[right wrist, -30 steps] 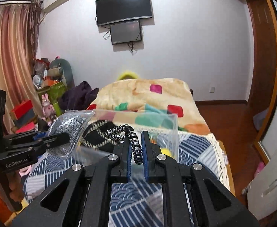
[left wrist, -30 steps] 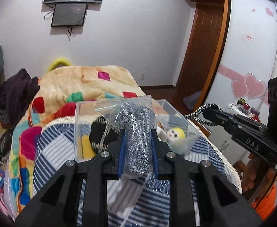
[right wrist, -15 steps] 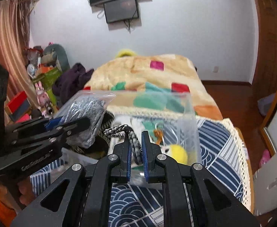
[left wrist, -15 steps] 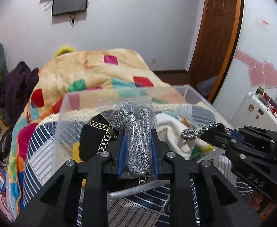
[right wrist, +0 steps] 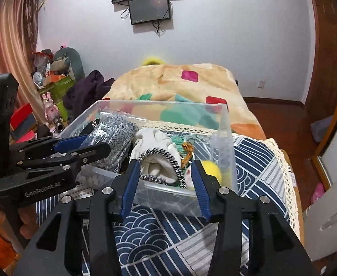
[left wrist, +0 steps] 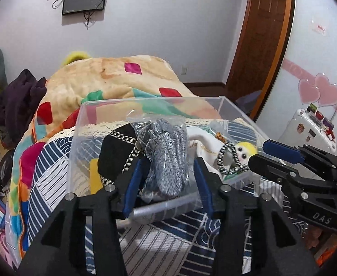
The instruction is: Organize soft objects
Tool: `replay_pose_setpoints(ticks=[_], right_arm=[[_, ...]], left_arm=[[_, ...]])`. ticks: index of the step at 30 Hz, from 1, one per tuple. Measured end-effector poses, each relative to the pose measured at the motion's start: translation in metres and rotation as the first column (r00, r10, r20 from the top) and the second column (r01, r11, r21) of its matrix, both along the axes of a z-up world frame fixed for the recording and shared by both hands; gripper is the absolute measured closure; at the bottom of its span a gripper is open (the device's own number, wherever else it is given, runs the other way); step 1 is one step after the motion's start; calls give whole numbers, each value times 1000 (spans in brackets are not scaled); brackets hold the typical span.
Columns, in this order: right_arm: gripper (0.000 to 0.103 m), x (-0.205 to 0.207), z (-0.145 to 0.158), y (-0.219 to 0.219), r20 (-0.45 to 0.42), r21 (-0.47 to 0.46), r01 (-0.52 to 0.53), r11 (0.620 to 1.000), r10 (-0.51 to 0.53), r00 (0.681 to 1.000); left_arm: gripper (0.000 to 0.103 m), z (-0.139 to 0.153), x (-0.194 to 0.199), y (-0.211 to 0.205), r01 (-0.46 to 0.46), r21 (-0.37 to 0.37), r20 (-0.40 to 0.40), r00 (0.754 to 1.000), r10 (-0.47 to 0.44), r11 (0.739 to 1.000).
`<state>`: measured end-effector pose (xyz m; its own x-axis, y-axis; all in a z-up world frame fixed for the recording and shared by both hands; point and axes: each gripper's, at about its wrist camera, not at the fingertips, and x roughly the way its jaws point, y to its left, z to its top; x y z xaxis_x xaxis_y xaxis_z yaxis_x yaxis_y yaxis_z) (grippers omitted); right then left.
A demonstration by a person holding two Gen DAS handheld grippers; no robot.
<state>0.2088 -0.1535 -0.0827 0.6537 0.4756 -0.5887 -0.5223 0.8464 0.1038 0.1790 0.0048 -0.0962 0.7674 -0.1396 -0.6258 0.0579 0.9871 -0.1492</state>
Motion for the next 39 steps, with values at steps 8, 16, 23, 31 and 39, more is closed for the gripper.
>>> replay_pose_setpoints(ticks=[8,16,23,31,39], right_arm=[[60,-19,28,-12,87,43,0,999,-4,996],[49,-52,71,-22,242,107,-9,994,-17,970],[27,-80,99,-28,344,164,-38,986,-21,939],[12,-97,112,-29,404,201,-53,978,-34,914],[0,-111,114,-30,454,222,-20,975,-85,887]], left_arm=[[56,41,-41,2,-11,4,132,991,10,1000],[56,86,-83,3,-19,8,264,964,17,1000],[33,119,-125,-3,-19,12,380,925,13,1000],[5,138,-158,-9,-36,25,455,890,21,999],[0,142,-171,-8,-66,38,477,878,40,997]])
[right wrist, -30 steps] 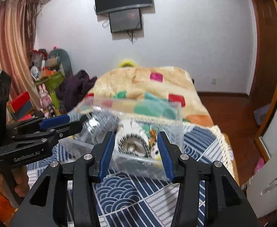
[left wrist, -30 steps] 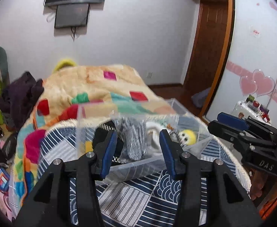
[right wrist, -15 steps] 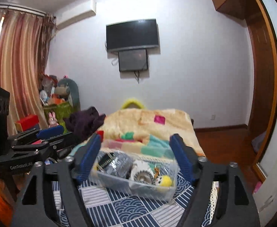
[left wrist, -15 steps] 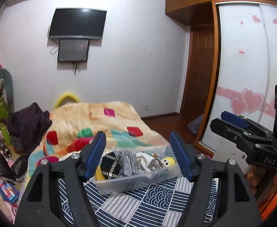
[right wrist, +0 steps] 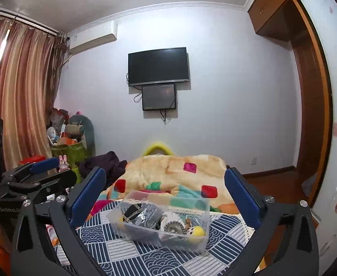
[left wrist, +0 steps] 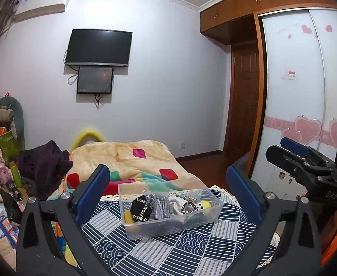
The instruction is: Organize soft objects
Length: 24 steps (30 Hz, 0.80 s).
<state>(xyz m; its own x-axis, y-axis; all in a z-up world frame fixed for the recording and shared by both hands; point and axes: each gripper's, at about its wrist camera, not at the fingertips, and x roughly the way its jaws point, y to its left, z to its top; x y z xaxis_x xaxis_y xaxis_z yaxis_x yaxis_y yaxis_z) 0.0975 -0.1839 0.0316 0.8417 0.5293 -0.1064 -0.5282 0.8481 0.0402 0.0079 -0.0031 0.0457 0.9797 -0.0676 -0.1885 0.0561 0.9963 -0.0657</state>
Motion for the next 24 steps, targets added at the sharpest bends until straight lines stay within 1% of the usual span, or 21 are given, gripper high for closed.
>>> replay_pose_setpoints(ticks=[9,24], right_arm=[[0,-3,-5,-4,-7,0,1,1000,-1,1000],[0,-5,-9,-7,-22,3,-3,1000,3,1000]], left_arm=[[0,-5,-7,-3,-16,27,11,1000,16,999],[0,-8,-7,-2,-25,21,7,1000,24,999]])
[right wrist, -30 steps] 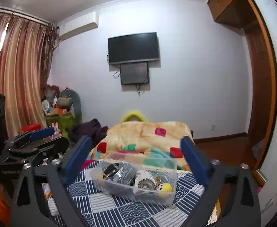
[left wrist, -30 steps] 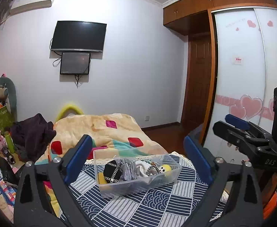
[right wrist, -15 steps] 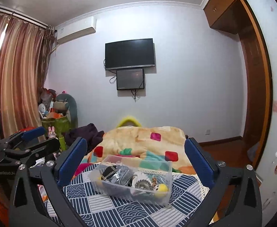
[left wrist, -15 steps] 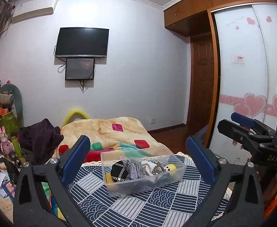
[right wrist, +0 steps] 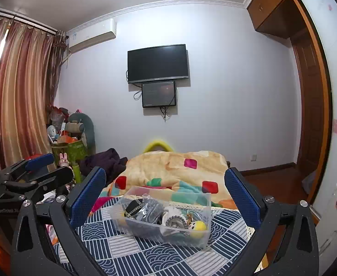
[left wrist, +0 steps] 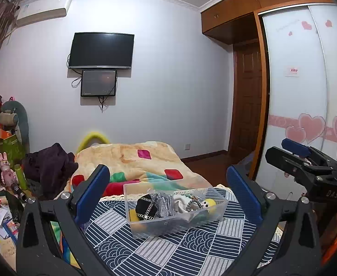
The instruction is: Organize soft objects
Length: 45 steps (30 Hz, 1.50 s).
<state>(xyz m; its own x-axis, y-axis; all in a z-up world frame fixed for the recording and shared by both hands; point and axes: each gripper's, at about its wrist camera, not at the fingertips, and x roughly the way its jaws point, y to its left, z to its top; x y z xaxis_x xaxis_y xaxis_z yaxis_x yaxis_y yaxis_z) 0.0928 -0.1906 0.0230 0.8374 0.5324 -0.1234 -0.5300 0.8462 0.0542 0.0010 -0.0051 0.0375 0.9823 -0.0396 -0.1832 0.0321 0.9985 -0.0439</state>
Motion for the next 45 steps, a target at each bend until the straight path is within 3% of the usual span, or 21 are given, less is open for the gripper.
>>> replay_pose_setpoints(ticks=[45], right_arm=[[0,-3,3,-1,-7,2,4,1000,-4,1000]], left_arm=[[0,-1,5,1,30,-27,-13,999,-30,999]])
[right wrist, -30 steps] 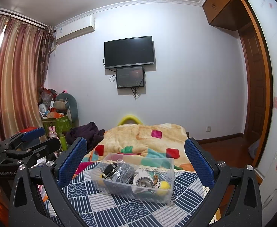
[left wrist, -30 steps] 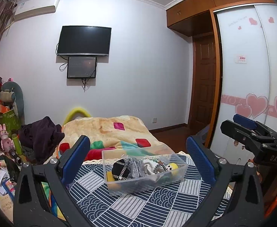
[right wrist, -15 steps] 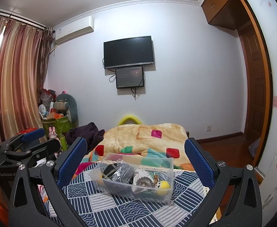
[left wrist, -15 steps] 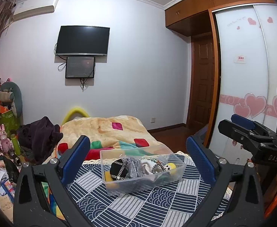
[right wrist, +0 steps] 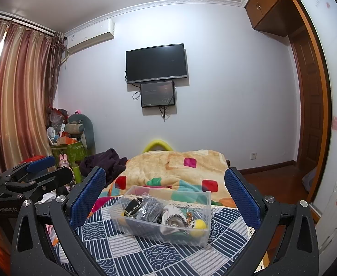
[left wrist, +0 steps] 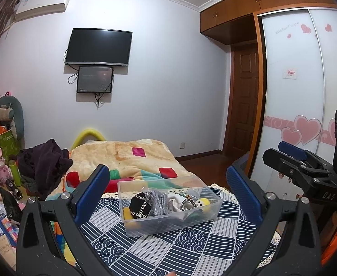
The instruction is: Organize soft objects
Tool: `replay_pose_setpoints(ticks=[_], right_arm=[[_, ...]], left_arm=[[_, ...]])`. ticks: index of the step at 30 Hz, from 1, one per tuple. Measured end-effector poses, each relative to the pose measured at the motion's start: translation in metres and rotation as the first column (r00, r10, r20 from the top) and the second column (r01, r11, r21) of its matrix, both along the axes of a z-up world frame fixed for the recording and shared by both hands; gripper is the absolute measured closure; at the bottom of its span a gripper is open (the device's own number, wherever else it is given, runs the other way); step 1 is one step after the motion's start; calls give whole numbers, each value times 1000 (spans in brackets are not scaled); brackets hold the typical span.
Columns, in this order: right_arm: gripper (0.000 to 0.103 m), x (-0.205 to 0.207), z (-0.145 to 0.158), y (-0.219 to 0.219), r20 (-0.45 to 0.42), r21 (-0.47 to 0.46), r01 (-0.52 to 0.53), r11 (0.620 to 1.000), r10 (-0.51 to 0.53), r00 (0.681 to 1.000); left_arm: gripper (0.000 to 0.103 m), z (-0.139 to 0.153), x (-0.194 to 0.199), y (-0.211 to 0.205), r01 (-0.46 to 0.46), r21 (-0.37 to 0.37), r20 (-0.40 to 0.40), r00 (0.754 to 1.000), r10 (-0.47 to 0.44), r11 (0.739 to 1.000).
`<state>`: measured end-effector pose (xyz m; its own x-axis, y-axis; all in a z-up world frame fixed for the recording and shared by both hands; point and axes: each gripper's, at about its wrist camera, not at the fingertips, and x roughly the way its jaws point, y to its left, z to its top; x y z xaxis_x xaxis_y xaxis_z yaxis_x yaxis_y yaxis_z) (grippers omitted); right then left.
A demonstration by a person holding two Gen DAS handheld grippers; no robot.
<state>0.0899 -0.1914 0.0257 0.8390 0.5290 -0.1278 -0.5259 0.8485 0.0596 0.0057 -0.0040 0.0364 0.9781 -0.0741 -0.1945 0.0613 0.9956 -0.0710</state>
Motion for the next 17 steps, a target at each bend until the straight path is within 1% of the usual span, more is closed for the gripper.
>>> replay_pose_setpoints(ticks=[2,7,17], right_arm=[[0,0,0,0,0,1,-1,1000,1,1000],[0,0,0,0,0,0,0,1000,0,1000],[0,-3,-2,1,-4,0,-2,1000,2,1000]], left_arm=[[0,0,1,0,10,-1,-8,1000,-10,1000],[0,-1,0,-2,2,7,-7,1000,-2,1000],[0,-2,0,-5,18,-1,-15,1000,-18,1000]])
